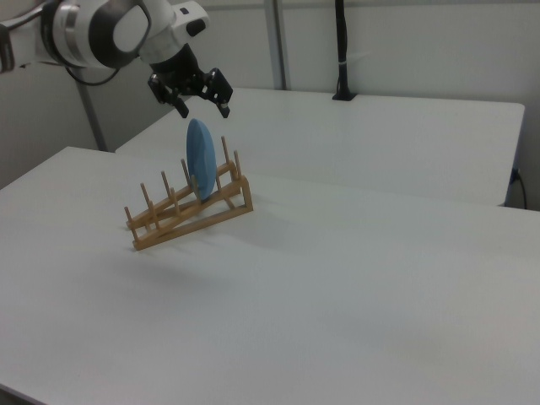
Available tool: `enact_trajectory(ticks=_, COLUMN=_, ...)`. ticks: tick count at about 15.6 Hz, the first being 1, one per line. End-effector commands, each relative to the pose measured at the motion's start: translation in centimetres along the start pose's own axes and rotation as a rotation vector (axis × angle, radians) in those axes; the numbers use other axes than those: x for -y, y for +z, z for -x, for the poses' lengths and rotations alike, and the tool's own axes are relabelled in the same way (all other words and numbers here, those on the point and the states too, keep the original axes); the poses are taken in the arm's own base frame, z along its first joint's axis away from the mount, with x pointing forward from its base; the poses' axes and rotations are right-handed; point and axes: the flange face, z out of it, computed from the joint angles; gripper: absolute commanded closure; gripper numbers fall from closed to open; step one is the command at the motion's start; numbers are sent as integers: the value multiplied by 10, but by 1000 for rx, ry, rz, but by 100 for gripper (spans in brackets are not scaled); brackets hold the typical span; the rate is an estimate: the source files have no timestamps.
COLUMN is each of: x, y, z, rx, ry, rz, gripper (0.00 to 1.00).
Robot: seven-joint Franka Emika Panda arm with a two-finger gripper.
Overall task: Pick plate from plate rack
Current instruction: 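Move the gripper down to the rim of the blue plate in the rack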
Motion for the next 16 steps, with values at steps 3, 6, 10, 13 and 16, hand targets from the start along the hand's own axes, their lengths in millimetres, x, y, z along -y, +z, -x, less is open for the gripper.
enact_trajectory(ticks=3, x=39, y=23, z=-26, rx=-147, ry=37, rz=29, gripper=0)
enact_trajectory(ticks=6, x=72, y=52, z=-37, rx=-217, ry=68, rz=36, gripper=1)
enact_trajectory(ticks=10, x=92, y=93, z=-40, rx=-242, ry=107, rz=96, gripper=4)
enact_trajectory(ticks=13, x=105, y=113, z=-39, rx=-254, ry=97, rz=111, gripper=5)
enact_trajectory(ticks=16, x=117, y=129, z=-37, rx=-238, ry=54, rz=131, gripper=5)
